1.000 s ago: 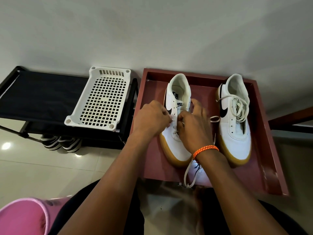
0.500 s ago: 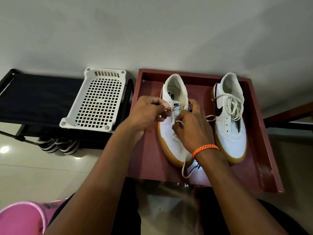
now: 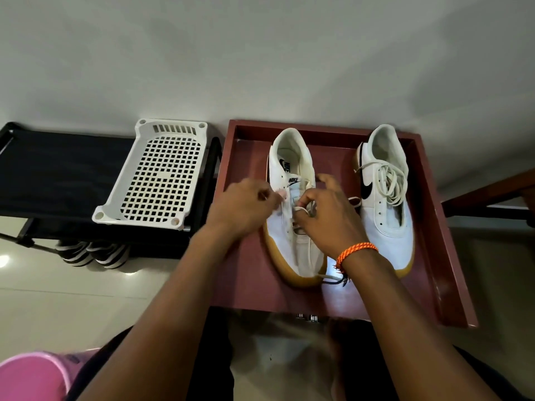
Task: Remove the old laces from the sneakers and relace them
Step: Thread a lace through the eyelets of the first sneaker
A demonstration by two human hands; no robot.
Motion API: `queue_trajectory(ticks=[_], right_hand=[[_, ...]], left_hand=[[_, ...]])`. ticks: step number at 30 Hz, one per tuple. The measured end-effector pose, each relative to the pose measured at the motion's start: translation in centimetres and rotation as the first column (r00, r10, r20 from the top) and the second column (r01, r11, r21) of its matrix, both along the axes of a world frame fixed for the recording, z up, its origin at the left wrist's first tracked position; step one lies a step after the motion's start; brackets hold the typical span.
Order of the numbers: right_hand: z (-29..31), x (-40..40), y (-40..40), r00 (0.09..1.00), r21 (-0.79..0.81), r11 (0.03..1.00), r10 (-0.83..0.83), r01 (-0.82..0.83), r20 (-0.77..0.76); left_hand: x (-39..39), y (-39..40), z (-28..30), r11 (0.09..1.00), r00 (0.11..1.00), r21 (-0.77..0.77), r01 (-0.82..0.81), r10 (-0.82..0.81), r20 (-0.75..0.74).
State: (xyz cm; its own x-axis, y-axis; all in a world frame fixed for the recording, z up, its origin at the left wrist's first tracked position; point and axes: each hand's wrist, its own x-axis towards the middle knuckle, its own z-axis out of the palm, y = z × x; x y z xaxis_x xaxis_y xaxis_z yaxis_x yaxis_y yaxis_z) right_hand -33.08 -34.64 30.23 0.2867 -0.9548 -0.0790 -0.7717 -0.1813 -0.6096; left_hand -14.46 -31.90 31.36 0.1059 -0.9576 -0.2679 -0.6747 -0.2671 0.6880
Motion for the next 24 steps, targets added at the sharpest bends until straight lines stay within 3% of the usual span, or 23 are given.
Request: queue_trajectory(ticks=[4, 6, 9, 12, 15, 18, 20, 23, 24], right_hand=[[-0.2, -0.1, -0.1, 1.0, -0.008, 1.0, 0.016, -0.016, 0.012], [-0.3, -0.2, 0.0, 1.0, -0.009, 1.0, 0.018, -0.018, 0.012], [-0.4, -0.3, -0.1, 1.0, -0.001, 1.0, 0.01, -0.01, 0.015], [-0.4, -0.3, -0.1, 1.0, 0.009, 1.0, 0.007, -0.007, 0.019], [-0.5, -0.3, -0.2, 1.0, 0.013, 1.0, 0.002, -0.002, 0.003], [-0.6, -0.4, -0.3, 1.0, 0.021, 1.0, -0.003, 0.003, -0.004], [-0.8, -0.4, -0.4, 1.0, 0.022, 1.0, -0.003, 0.003, 0.008], [-0.9, -0.4, -0.4, 1.0, 0.025, 1.0, -0.004, 0.003, 0.026], [-0.9, -0.5, -0.4, 1.0, 0.03, 1.0, -0.001, 0.0, 0.031]], left_hand=[[-1.5, -0.1, -0.9, 1.0, 0.991, -0.007, 0.026, -0.024, 0.132], [-1.3, -0.3, -1.1, 0.999, 0.995, -0.034, 0.025, -0.021, 0.102], [-0.3, -0.4, -0.8, 1.0, 0.989, -0.025, -0.018, 0.014, -0.148], [0.3, -0.2, 0.6, 0.995, 0.88, 0.007, -0.103, 0.094, -0.466], [0.7, -0.1, 1.9, 0.992, 0.769, -0.001, -0.125, 0.097, -0.632], [0.8, 0.0, 2.6, 0.989, 0.57, 0.028, -0.147, 0.108, -0.815], [1.0, 0.1, 3.1, 0.983, 0.356, 0.029, -0.182, 0.093, -0.93], [1.9, 0.0, 3.9, 0.956, -0.039, 0.099, -0.277, 0.092, -0.995], [2.2, 0.0, 4.1, 0.944, -0.083, 0.133, -0.302, 0.113, -0.99]])
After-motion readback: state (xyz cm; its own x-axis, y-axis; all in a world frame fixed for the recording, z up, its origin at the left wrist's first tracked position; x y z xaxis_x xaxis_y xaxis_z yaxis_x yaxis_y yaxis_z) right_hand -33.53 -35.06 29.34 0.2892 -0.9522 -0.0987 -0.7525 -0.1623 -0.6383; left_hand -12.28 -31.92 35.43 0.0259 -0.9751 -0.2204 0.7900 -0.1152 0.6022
